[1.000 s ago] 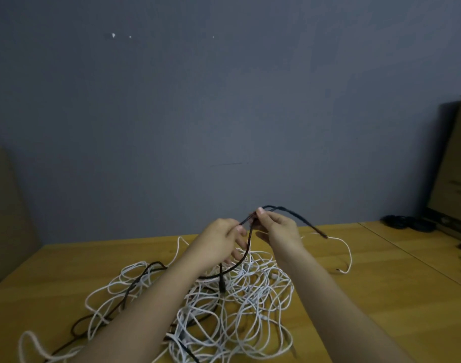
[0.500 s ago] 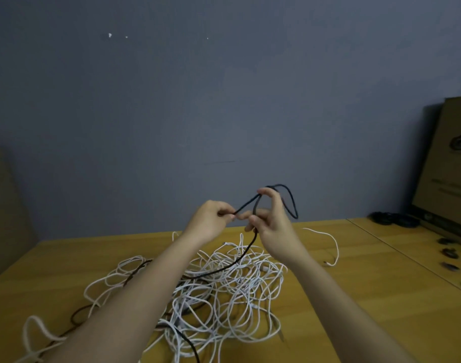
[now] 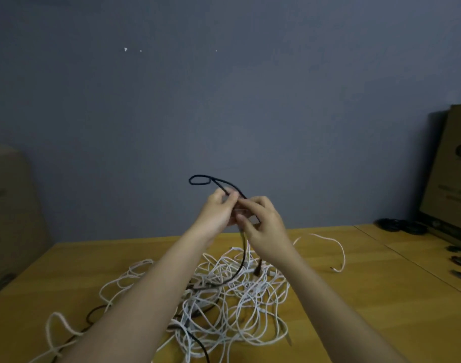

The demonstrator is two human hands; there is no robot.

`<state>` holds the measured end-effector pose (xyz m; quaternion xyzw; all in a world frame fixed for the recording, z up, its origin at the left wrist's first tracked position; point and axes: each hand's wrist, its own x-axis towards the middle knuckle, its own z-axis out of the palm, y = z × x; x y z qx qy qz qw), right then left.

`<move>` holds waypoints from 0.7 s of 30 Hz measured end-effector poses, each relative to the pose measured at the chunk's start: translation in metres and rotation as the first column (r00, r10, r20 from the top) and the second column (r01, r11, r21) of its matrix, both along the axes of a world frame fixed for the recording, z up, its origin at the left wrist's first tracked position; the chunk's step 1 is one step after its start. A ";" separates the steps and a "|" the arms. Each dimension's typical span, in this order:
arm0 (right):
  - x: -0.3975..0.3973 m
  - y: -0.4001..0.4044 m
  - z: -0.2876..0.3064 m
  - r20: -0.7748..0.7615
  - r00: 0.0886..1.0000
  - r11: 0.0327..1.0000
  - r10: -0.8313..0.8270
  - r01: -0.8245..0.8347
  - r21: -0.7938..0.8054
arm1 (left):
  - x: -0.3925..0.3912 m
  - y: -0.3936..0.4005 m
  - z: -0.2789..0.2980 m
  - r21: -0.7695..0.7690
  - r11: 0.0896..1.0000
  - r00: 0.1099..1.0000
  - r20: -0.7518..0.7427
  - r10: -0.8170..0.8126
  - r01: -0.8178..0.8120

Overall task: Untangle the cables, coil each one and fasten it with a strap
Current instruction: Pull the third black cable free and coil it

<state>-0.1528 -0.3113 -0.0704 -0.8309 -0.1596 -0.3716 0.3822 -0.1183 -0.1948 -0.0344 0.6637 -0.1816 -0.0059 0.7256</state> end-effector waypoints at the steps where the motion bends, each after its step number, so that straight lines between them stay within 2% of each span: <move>1: 0.001 0.002 0.000 -0.012 0.999 0.987 0.045 -0.043 0.154 | 0.003 0.001 0.001 -0.011 1.000 1.000 -0.003 0.005 -0.005; 2: 0.003 0.004 0.001 -0.043 0.997 0.959 0.061 -0.046 0.281 | 0.004 0.003 0.001 0.021 1.000 1.000 -0.005 0.001 0.000; 3: 0.007 0.003 0.003 -0.082 0.996 0.944 0.036 -0.007 0.331 | 0.005 0.005 0.001 0.075 0.997 1.000 -0.002 -0.014 0.014; 5: 0.016 0.001 0.003 -0.166 0.983 0.978 -0.084 0.113 0.175 | 0.006 0.011 -0.003 0.178 0.984 1.000 0.010 -0.027 0.025; 7: 0.019 0.003 0.002 -0.183 0.974 0.990 -0.132 0.138 0.026 | 0.008 0.019 -0.007 0.227 0.974 1.000 0.013 -0.003 0.000; 10: 0.020 0.000 0.006 -0.186 0.968 0.986 -0.166 0.168 -0.005 | 0.015 0.031 -0.012 0.321 0.946 0.999 0.021 0.038 -0.043; 12: 0.020 -0.009 0.012 -0.255 0.958 0.979 -0.134 0.167 0.115 | 0.024 0.038 -0.018 0.424 0.898 0.993 0.058 0.101 -0.116; 15: 0.018 -0.013 0.021 -0.349 0.936 0.924 0.034 0.104 0.368 | 0.031 0.049 -0.026 0.641 0.707 0.953 0.235 0.192 -0.301; 17: 0.015 -0.013 0.024 -0.372 0.921 0.884 0.115 0.077 0.461 | 0.024 0.050 -0.024 0.611 0.666 0.893 0.403 0.203 -0.427; 18: 0.014 -0.013 0.024 -0.375 0.913 0.853 0.163 0.061 0.519 | 0.018 0.048 -0.020 0.596 0.690 0.879 0.460 0.126 -0.411; 19: 0.014 -0.014 0.024 -0.368 0.905 0.811 0.214 0.045 0.583 | 0.012 0.044 -0.017 0.625 0.710 0.890 0.457 0.007 -0.326; 21: 0.012 -0.013 0.025 -0.331 0.889 0.702 0.318 0.014 0.712 | -0.001 0.035 -0.014 0.730 0.670 0.913 0.353 -0.205 -0.132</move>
